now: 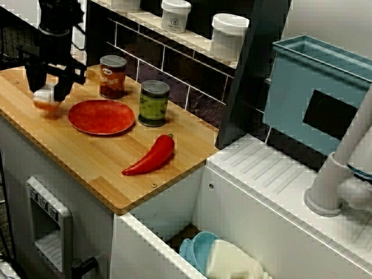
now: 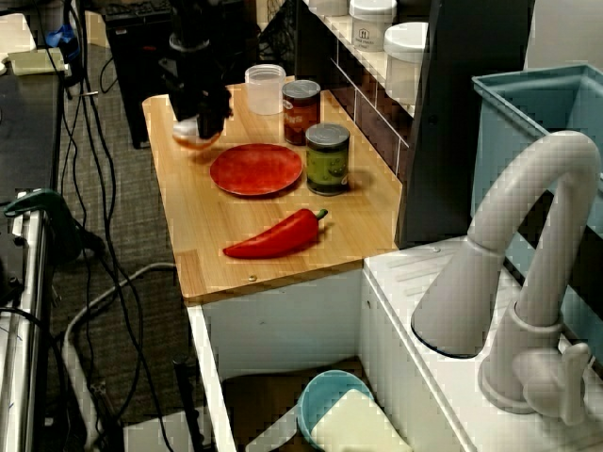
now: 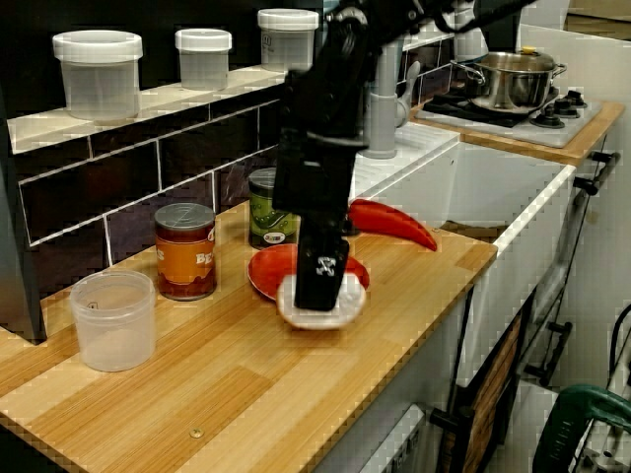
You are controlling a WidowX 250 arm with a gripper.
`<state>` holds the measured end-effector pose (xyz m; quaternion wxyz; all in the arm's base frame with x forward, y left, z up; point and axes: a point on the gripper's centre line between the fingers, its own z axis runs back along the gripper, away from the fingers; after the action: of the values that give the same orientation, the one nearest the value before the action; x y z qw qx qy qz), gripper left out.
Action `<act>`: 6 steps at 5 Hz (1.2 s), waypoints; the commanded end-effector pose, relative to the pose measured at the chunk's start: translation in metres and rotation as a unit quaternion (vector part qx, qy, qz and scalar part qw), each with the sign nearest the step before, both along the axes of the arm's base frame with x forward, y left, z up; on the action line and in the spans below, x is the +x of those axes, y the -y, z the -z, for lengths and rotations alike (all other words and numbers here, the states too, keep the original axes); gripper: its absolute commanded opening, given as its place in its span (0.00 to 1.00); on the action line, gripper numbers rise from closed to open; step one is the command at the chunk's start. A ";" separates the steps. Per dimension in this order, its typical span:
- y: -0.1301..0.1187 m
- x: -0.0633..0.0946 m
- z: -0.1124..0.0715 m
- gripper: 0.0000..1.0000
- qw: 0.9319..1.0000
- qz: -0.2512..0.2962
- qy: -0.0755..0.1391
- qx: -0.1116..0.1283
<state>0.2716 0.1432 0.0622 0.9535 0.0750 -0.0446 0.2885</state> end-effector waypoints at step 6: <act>-0.054 0.033 -0.060 0.00 0.994 0.056 0.017 0.094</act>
<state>0.3041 0.1918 0.0976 0.9598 0.1504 -0.0647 0.2279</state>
